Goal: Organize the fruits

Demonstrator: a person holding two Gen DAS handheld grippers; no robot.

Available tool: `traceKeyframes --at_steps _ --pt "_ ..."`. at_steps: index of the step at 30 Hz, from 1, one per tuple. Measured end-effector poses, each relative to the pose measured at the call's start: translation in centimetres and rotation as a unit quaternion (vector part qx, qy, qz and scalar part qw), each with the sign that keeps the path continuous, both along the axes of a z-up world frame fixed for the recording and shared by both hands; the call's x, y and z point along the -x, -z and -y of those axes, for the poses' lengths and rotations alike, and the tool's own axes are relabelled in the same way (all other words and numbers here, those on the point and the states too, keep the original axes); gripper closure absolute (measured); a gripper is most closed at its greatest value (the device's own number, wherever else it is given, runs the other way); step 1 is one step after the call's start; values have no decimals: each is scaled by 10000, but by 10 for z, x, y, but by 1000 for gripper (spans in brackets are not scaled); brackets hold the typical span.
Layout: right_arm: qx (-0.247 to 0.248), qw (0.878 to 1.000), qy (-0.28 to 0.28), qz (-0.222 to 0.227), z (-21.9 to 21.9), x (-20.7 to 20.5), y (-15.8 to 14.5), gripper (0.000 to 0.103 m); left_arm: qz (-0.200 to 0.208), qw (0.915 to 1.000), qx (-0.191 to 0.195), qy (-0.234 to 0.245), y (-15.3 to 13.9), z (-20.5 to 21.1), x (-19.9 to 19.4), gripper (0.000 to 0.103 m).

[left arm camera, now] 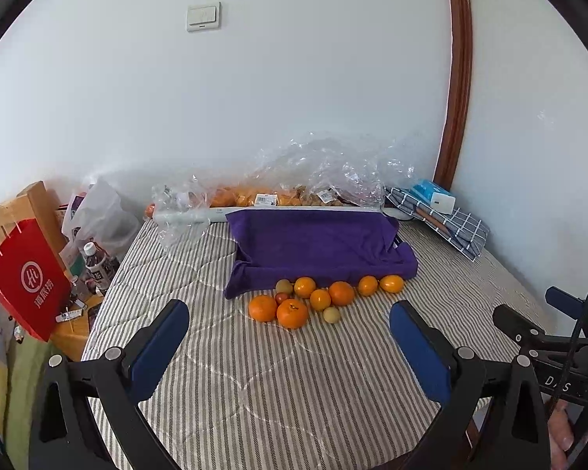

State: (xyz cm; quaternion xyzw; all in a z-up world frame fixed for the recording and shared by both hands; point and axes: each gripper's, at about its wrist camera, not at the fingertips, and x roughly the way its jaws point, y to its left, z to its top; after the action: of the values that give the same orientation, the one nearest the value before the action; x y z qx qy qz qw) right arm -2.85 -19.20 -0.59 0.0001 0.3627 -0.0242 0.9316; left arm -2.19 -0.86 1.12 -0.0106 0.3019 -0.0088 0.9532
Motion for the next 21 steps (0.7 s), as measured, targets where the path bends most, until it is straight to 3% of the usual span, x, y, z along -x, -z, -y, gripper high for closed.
traceKeyframes --at_steps 21 --pt "129 9999 19 22 -2 3 -1 0 -32 9999 40 -90 -1 -4 1 0"
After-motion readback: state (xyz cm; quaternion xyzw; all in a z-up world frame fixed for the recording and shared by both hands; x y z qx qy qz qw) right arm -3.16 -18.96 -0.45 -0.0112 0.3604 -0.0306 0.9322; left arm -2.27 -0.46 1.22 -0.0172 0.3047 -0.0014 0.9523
